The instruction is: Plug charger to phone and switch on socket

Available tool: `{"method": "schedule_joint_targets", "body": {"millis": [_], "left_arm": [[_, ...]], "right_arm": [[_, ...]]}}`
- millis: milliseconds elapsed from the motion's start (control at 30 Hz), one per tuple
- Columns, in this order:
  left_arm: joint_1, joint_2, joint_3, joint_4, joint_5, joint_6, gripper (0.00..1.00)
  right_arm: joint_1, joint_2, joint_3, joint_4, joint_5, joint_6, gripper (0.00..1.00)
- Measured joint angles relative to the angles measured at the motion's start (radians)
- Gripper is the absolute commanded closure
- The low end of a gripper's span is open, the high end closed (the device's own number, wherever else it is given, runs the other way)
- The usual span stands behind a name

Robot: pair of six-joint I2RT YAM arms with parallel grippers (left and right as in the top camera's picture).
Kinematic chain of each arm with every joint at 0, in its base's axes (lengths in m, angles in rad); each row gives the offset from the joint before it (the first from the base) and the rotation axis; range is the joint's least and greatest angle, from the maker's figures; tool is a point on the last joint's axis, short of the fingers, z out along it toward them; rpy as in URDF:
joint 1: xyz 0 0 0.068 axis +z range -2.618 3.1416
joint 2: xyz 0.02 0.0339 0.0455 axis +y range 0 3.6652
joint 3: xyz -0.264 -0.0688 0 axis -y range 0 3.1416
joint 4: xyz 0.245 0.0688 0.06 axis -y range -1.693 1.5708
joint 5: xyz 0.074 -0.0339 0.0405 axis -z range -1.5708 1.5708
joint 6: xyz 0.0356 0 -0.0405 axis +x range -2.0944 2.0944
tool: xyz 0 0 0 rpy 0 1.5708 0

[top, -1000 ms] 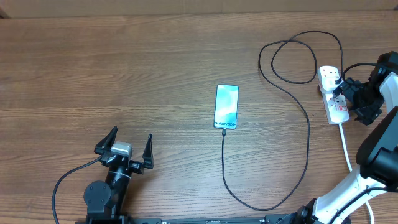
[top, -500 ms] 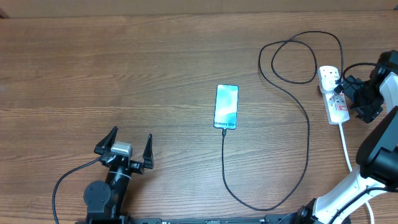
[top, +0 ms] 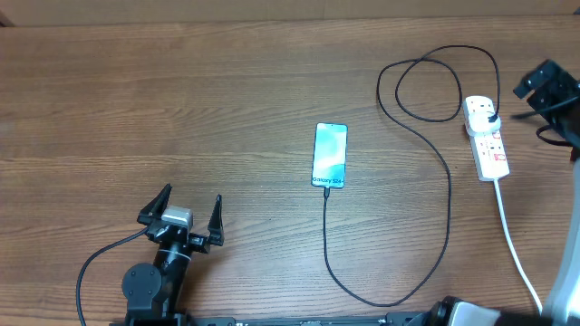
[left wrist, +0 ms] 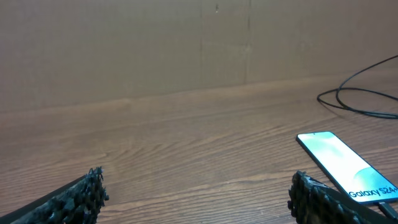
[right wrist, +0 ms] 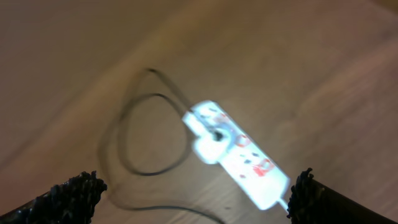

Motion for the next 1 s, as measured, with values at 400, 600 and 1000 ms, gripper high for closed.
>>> {"method": "schedule_joint_targets", "body": {"millis": [400,600,1000], "left_arm": [[0.000,0.000,0.000,0.000,0.000,0.000,0.00],[0.000,0.000,0.000,0.000,0.000,0.000,0.01],[0.000,0.000,0.000,0.000,0.000,0.000,0.01]], "right_arm": [[0.314,-0.330,0.001,-0.040,0.286,0.000,0.00],[0.314,-0.498,-0.144,-0.048,0.317,0.000,0.00],[0.314,-0.672,-0.918,0.795,0.113,0.001,0.00]]}}
